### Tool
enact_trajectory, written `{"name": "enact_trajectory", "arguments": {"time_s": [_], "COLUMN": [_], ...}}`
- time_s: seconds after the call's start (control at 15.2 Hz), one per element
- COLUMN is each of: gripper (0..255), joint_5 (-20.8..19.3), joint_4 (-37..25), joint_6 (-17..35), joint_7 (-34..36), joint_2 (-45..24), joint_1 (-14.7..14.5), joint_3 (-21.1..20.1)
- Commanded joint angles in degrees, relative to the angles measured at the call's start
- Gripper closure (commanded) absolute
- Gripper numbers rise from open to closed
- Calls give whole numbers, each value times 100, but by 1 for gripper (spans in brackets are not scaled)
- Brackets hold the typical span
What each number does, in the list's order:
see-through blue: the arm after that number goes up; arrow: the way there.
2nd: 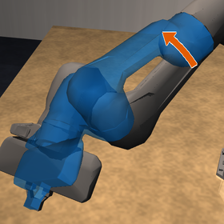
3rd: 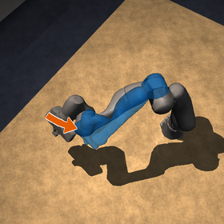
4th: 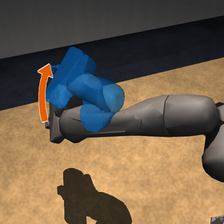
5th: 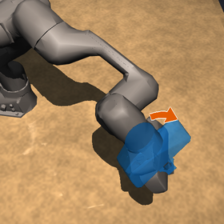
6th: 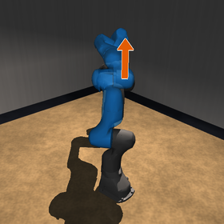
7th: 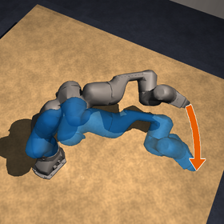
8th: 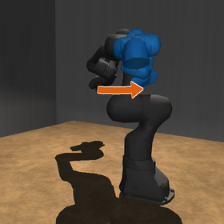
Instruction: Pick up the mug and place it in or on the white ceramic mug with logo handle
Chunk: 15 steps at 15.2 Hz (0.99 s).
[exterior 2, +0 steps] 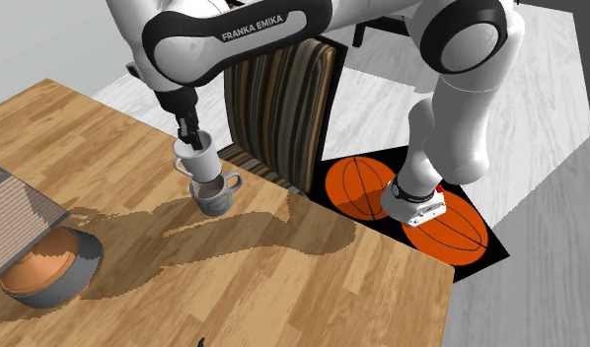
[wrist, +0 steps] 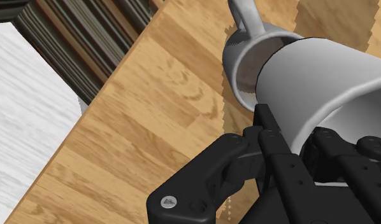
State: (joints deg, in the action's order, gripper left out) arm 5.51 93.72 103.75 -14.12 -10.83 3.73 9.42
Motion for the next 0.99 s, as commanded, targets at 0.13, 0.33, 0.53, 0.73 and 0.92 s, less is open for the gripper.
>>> {"name": "enact_trajectory", "arguments": {"time_s": [0.13,0.33,0.53,0.73,0.92], "gripper": [255,255,255,255,255], "joint_5": [11,23,38,41,41], "joint_4": [284,471,644,673,673], "joint_6": [311,531,747,785,785], "joint_7": [-22,-40,-60,-64,-64], "joint_2": [-23,-57,-101,-110,-110], "joint_1": [-5,-7,-8,-8,-8], "joint_3": [-4,-8,-12,-12,-12]}}
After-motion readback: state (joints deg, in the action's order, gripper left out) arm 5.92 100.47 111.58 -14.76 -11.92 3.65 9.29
